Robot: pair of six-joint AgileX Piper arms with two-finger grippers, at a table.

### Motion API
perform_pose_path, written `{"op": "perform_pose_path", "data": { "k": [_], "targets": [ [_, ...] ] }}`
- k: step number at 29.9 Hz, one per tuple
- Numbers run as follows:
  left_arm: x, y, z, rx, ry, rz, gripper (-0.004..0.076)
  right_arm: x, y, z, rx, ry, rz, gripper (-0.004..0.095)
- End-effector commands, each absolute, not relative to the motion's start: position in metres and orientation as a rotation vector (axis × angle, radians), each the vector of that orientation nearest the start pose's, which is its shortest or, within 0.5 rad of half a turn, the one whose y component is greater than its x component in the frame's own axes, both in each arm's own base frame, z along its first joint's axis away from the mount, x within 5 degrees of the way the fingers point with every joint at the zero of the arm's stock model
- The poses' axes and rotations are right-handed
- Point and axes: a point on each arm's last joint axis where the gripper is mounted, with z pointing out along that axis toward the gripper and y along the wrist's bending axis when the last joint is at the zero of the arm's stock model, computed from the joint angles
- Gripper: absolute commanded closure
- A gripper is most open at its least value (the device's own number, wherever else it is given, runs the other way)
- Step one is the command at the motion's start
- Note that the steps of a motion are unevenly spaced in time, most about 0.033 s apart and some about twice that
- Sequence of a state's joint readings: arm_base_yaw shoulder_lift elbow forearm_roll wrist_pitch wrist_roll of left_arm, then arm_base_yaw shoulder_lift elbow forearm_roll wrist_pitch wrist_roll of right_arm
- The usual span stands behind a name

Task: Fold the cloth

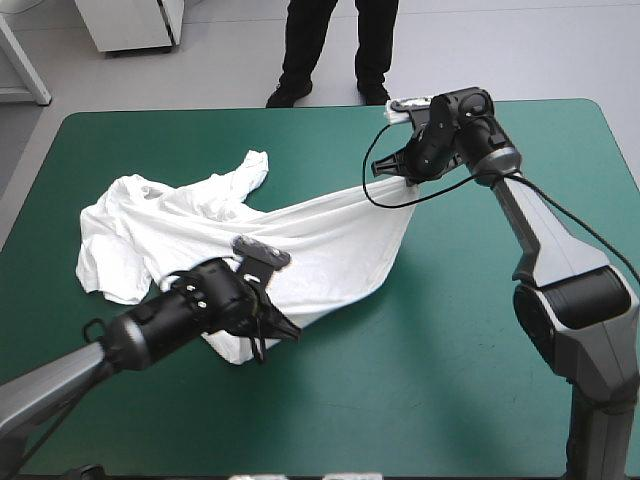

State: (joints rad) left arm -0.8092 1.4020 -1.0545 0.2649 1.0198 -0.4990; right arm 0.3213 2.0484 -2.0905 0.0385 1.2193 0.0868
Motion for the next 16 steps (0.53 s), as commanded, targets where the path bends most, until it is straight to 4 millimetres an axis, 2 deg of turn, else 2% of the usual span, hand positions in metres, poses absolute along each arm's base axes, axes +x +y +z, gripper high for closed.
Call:
{"op": "perform_pose_path", "data": {
  "k": [1, 6, 12, 16],
  "targets": [
    [0.206, -0.144, 0.345, 0.453, 2.521, -0.019, 0.0733, 0.388, 0.129, 0.415, -0.292, 2.429, 0.186, 0.0925],
    [0.205, -0.111, 0.418, 0.330, 2.289, -0.029, 0.0734, 0.345, 0.112, 0.478, -0.273, 2.220, 0.186, 0.0925],
    [0.194, -0.091, 0.501, 0.253, 1.994, -0.024, 0.0734, 0.287, 0.083, 0.537, -0.232, 2.014, 0.085, 0.0925],
    [0.180, -0.080, 0.548, 0.211, 1.805, -0.075, 0.0734, 0.248, 0.065, 0.570, -0.200, 1.852, 0.043, 0.0925]
  ]
}}
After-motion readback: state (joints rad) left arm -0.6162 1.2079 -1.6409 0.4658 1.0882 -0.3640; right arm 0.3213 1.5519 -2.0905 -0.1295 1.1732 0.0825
